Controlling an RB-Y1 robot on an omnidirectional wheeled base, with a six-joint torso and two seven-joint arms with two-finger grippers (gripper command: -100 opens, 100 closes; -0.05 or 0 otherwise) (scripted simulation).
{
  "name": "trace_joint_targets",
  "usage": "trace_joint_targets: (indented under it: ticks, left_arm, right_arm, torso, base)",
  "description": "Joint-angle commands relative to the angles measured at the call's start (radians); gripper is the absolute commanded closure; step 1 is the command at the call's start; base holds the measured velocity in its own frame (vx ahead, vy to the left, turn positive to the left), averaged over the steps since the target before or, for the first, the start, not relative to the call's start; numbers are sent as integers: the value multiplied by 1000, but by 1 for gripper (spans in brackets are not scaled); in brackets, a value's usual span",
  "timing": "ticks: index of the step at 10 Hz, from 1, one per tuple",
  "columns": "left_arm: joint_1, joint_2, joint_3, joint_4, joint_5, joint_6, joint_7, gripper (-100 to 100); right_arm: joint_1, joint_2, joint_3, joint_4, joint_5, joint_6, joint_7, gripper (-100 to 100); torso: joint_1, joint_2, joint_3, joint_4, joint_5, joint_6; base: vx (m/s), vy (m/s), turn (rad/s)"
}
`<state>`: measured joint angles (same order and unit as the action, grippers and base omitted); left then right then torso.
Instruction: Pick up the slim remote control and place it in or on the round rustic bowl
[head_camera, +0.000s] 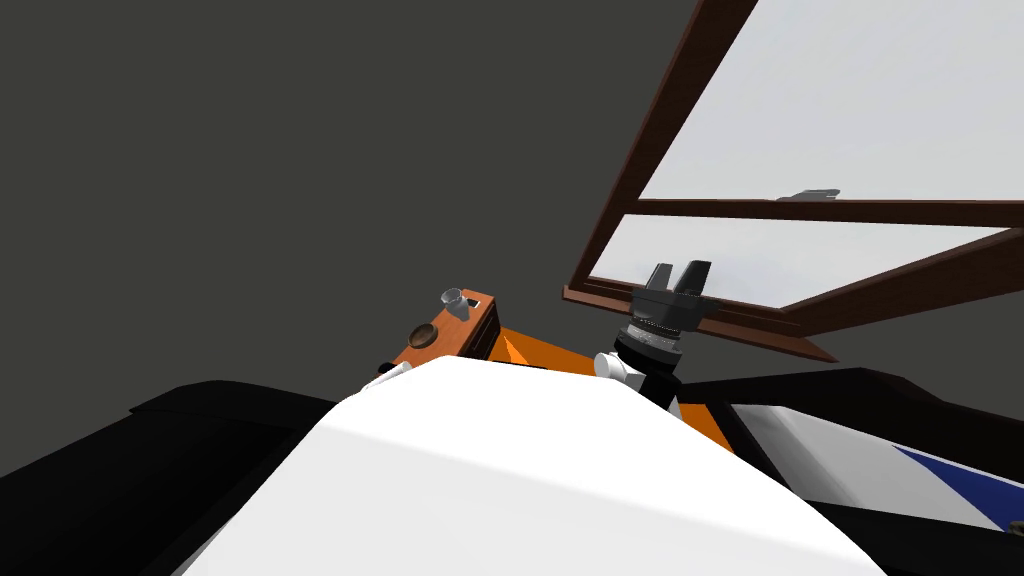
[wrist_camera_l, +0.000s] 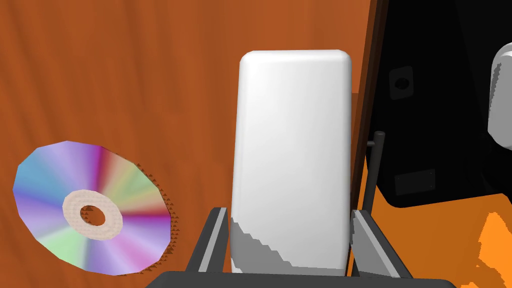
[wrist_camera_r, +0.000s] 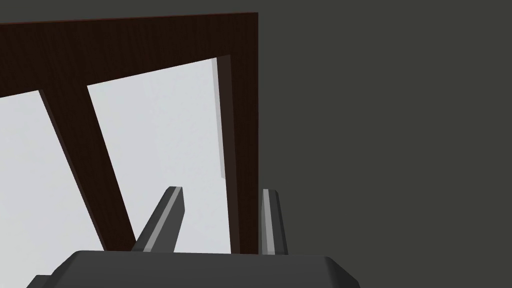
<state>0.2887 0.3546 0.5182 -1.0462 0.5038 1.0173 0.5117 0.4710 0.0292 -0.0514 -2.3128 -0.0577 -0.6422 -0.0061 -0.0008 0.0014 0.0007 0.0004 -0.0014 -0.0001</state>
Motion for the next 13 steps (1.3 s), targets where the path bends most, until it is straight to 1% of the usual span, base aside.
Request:
trace_joint_targets:
  ticks: [1,2,3,6,7,8,9,10,13]
  left_arm:
    - [0,0,0,0,0,0,0,100]
    - [0,1,1,-1,1,4,1,0]
    - [-6,30,17,-17,2,5,-1,100]
    - [-12,89,52,-34,5,11,-7,100]
    - [-13,108,63,-37,7,14,-10,100]
    - [-12,145,86,-36,13,25,-16,100]
    - [-12,162,97,-34,17,32,-19,100]
    - [-12,196,120,-26,29,51,-25,100]
    - [-12,241,151,-8,54,86,-35,100]
  right_arm:
    - [0,0,0,0,0,0,0,0]
    - [0,0,0,0,0,0,0,0]
    - [0,0,0,0,0,0,0,0]
    - [0,0,0,0,0,0,0,0]
    - [0,0,0,0,0,0,0,0]
    - [0,0,0,0,0,0,0,0]
    - [0,0,0,0,0,0,0,0]
    - [0,0,0,0,0,0,0,0]
    - [0,0,0,0,0,0,0,0]
  torso:
    - [0,0,0,0,0,0]
    - [1,-1,0,0,1,0]
    - [2,-1,-1,0,1,0]
    - [-13,1,1,1,-4,0]
    - [-14,0,0,1,-5,0]
    - [-14,-1,0,1,-6,0]
    - [-15,-1,0,1,-7,1]
    - [-13,-1,0,1,-7,0]
    - [-5,-5,-2,0,-4,0]
  base:
    - [-9,-14,-5]
    - [0,0,0]
    - [-10,-85,-6]
    - [-24,-201,-5]
    - [11,-187,-14]
    - [11,-192,-42]
    - [4,-157,-37]
    - [31,-125,-62]
    - [67,-41,-48]
